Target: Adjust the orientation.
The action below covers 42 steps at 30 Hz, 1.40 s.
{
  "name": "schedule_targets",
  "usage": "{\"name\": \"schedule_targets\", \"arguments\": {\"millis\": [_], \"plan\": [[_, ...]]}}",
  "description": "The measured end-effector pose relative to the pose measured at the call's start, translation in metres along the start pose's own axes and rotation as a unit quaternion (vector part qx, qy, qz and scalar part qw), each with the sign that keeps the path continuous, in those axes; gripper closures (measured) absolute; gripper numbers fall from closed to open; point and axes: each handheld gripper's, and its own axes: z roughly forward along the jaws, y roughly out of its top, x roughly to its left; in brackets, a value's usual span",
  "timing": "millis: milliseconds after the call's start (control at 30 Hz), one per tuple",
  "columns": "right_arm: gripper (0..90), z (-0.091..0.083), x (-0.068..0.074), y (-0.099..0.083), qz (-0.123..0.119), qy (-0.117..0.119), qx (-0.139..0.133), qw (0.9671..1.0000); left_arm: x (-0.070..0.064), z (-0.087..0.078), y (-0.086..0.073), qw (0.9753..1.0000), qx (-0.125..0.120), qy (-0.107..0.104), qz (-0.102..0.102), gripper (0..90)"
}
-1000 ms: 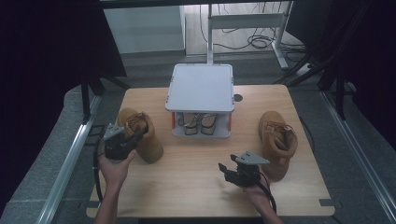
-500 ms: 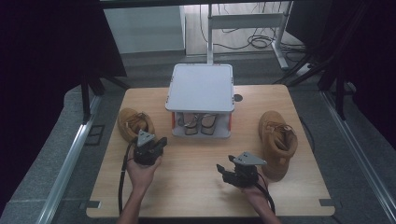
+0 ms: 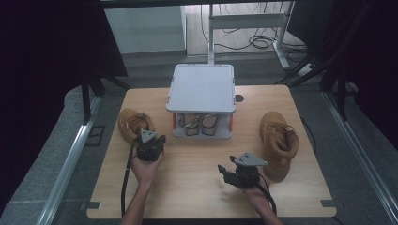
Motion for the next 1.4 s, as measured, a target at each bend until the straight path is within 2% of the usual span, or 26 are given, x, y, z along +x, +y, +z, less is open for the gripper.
{"name": "schedule_targets", "arguments": {"millis": [33, 100, 400, 667, 833, 1033, 1167, 1400], "plan": [[39.6, 0.000, 0.000, 0.000, 0.000, 0.000, 0.001, 1.0000, 0.002, -0.001, -0.001, 1.0000, 0.000, 0.003, -0.002, 89.8], [39.6, 0.001, 0.000, -0.001, -0.001, -0.001, 0.002, 1.0000, 0.009, -0.005, -0.003, 0.9999, -0.001, -0.014, -0.010, 90.0], [39.6, 0.002, 0.000, -0.001, -0.002, -0.003, 0.004, 1.0000, 0.020, -0.020, -0.012, 0.9992, -0.002, -0.030, -0.025, 90.0], [39.5, 0.001, -0.001, -0.001, 0.000, -0.004, 0.003, 1.0000, 0.031, -0.035, -0.019, 0.9988, 0.003, -0.039, -0.031, 90.0], [39.5, 0.001, -0.001, -0.001, 0.000, -0.006, 0.002, 1.0000, 0.037, -0.043, -0.023, 0.9986, 0.001, -0.040, -0.036, 90.0], [39.5, 0.002, 0.000, -0.001, -0.002, -0.004, 0.003, 1.0000, 0.041, -0.050, -0.028, 0.9991, 0.003, -0.029, -0.030, 90.0], [39.5, 0.001, -0.001, -0.001, -0.001, -0.005, 0.004, 1.0000, 0.049, -0.057, -0.030, 0.9985, 0.003, -0.035, -0.042, 90.0], [39.5, 0.002, -0.001, -0.002, -0.002, -0.005, 0.004, 1.0000, 0.055, -0.063, -0.034, 0.9983, 0.004, -0.037, -0.045, 90.0]]}}
